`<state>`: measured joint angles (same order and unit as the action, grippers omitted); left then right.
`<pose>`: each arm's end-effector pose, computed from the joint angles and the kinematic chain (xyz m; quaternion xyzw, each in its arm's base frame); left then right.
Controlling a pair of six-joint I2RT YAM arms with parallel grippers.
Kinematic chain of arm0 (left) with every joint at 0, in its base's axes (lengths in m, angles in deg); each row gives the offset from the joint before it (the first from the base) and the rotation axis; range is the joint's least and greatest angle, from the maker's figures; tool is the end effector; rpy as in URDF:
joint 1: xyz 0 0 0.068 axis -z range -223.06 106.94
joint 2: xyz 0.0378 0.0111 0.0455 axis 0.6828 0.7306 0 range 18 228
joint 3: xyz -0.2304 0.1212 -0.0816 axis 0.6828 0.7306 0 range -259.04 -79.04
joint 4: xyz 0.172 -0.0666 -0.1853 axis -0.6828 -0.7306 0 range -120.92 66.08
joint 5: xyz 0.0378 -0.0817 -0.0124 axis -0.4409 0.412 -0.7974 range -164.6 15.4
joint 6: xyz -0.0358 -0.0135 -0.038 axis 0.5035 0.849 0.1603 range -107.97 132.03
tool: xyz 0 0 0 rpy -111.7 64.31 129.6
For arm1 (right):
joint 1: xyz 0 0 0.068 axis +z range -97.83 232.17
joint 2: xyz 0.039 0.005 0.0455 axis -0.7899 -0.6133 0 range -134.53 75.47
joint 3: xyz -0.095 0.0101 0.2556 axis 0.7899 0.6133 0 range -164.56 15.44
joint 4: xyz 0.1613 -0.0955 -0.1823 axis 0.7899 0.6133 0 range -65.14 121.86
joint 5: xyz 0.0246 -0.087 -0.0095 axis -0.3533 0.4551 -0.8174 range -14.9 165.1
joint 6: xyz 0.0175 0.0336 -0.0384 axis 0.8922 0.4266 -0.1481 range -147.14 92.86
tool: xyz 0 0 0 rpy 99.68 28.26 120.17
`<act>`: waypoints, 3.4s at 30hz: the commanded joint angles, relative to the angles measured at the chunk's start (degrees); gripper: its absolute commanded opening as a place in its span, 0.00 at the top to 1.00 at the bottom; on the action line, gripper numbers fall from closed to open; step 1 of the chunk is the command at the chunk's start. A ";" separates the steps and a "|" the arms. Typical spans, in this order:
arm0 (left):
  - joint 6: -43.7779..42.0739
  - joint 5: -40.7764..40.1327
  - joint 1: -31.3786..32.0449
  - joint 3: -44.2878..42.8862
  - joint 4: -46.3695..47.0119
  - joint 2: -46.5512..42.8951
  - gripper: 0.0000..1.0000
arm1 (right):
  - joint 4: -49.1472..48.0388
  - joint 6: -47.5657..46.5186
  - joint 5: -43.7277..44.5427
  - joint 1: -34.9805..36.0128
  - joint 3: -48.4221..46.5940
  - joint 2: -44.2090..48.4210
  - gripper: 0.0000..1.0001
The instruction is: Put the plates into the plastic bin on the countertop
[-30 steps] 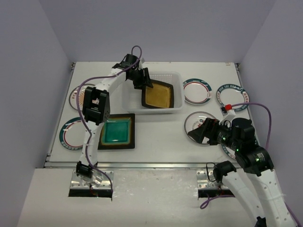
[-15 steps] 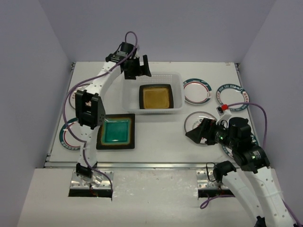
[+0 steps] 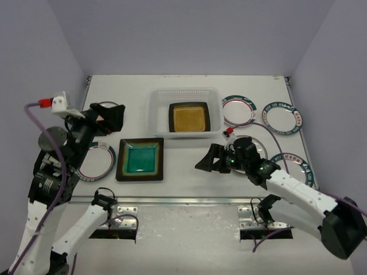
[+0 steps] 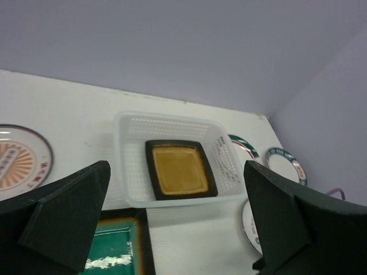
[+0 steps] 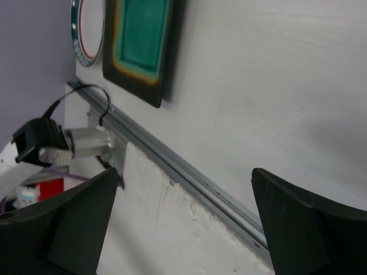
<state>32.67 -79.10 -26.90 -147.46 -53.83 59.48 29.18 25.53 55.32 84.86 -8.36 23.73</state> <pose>0.1187 -0.0315 0.4471 -0.0553 0.7230 -0.1902 0.6618 0.1551 0.1137 0.2016 0.0680 0.8640 0.4330 0.2477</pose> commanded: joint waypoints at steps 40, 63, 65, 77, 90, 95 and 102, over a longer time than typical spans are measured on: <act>0.10 -14.12 1.77 25.97 1.08 -17.49 0.00 | -57.46 28.37 17.16 22.16 -14.25 -70.44 1.00; 1.04 -12.77 2.64 23.56 -1.66 -14.41 0.00 | -55.84 27.00 12.15 22.07 12.57 -24.81 1.00; 4.58 -11.35 2.65 21.88 -3.72 -12.92 0.00 | -52.93 25.90 12.21 22.06 12.98 -20.33 1.00; 24.10 24.16 2.49 37.82 7.22 -12.25 0.00 | -27.31 17.08 10.96 14.90 7.93 4.93 1.00; 26.64 30.52 2.65 46.30 20.89 -4.55 0.00 | -24.42 15.04 2.89 10.21 -1.01 5.04 1.00; 26.34 32.01 2.61 46.68 24.37 -1.30 0.03 | -25.06 15.01 1.04 10.21 -2.07 4.72 1.00; 28.02 37.96 2.79 46.36 33.88 0.06 0.61 | -25.93 15.44 -1.01 10.12 -3.30 2.98 1.00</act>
<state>59.35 -46.31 -24.65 -100.60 -30.56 59.53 17.66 40.04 58.00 95.26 -5.63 26.23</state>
